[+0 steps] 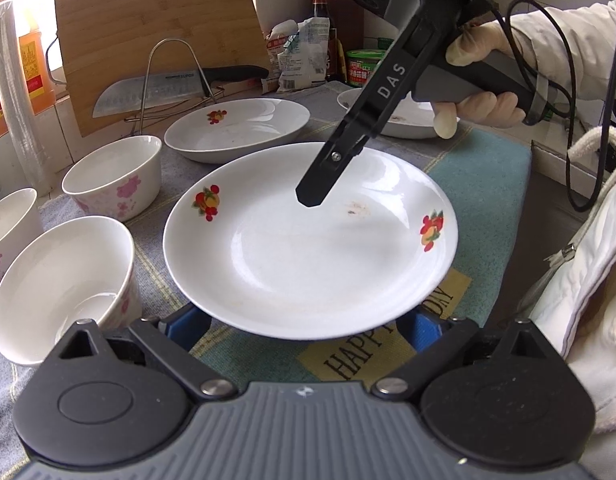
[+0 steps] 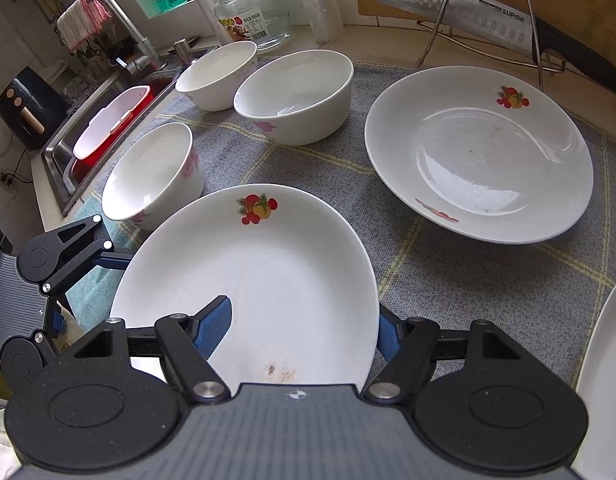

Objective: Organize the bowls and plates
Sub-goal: 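Lift the fruit-print plate with the right tool toward the stained plate, then lower the held plate onto the stained plate with the right tool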

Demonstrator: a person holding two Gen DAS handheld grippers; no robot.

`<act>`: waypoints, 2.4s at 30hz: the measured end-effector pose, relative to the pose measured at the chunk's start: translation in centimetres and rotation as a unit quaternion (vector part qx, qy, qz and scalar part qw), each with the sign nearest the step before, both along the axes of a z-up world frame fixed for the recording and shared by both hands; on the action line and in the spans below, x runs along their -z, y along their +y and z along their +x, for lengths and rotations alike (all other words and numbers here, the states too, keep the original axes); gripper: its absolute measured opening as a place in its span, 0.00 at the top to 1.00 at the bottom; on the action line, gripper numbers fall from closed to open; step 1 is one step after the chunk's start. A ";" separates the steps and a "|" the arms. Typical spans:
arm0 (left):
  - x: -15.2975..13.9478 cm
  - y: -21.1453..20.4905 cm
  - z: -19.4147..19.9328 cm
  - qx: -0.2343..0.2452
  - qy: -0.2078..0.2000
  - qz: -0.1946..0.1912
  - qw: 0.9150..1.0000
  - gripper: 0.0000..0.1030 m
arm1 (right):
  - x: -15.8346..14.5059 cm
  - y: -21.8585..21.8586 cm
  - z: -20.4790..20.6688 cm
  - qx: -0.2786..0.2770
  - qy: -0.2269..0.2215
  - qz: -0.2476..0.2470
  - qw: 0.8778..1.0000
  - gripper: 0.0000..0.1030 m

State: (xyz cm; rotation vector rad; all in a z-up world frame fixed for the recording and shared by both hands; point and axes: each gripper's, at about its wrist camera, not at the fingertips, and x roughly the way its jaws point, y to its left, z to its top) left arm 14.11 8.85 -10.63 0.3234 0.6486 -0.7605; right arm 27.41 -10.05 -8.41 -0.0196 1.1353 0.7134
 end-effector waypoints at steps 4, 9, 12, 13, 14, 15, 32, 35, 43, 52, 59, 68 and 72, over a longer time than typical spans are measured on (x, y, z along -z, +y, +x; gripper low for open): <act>-0.6 -0.6 0.3 0.004 -0.004 0.005 1.000 0.05 | -0.3 -0.7 -0.3 0.006 -0.008 0.005 1.000 0.24; -1.3 -1.8 0.7 0.003 -0.005 0.007 1.000 0.05 | -1.0 -2.1 -0.1 0.008 -0.016 0.013 1.000 0.24; -1.7 -2.6 0.9 0.004 -0.002 0.006 1.000 0.05 | -1.5 -3.0 -0.2 0.010 -0.022 0.015 1.000 0.24; -1.8 -2.8 1.0 0.004 -0.003 0.006 1.000 0.05 | -1.6 -3.4 -0.2 0.012 -0.023 0.016 1.000 0.24; -1.9 -3.1 1.0 0.005 -0.004 0.007 1.000 0.05 | -1.8 -3.7 -0.2 0.013 -0.025 0.017 0.999 0.24; -2.1 -3.4 1.1 0.007 -0.005 0.007 1.000 0.05 | -1.9 -4.2 -0.3 0.015 -0.026 0.018 0.999 0.24; -3.6 -9.8 3.7 0.063 -0.016 0.003 0.998 0.05 | -3.5 -12.1 -1.4 0.076 -0.051 0.009 0.996 0.24; -3.7 -11.0 4.2 0.077 -0.018 0.003 0.997 0.05 | -3.6 -13.6 -1.8 0.090 -0.054 0.008 0.994 0.24; -3.8 -14.5 5.4 0.110 -0.024 0.002 0.994 0.05 | -3.7 -17.5 -2.1 0.128 -0.059 0.004 0.990 0.24; -3.4 -18.3 7.2 0.145 -0.026 0.001 0.989 0.05 | -3.7 -21.5 -2.6 0.166 -0.065 -0.004 0.984 0.24; -2.5 -20.8 8.6 0.158 -0.018 0.001 0.987 0.05 | -2.9 -24.1 -2.2 0.189 -0.059 -0.009 0.980 0.24; -1.7 -22.6 9.6 0.157 -0.003 0.009 0.988 0.05 | -1.8 -25.8 -1.3 0.197 -0.050 -0.009 0.979 0.24; -1.5 -23.0 10.0 0.156 0.004 0.013 0.988 0.05 | -1.4 -26.0 -0.9 0.196 -0.045 -0.010 0.979 0.24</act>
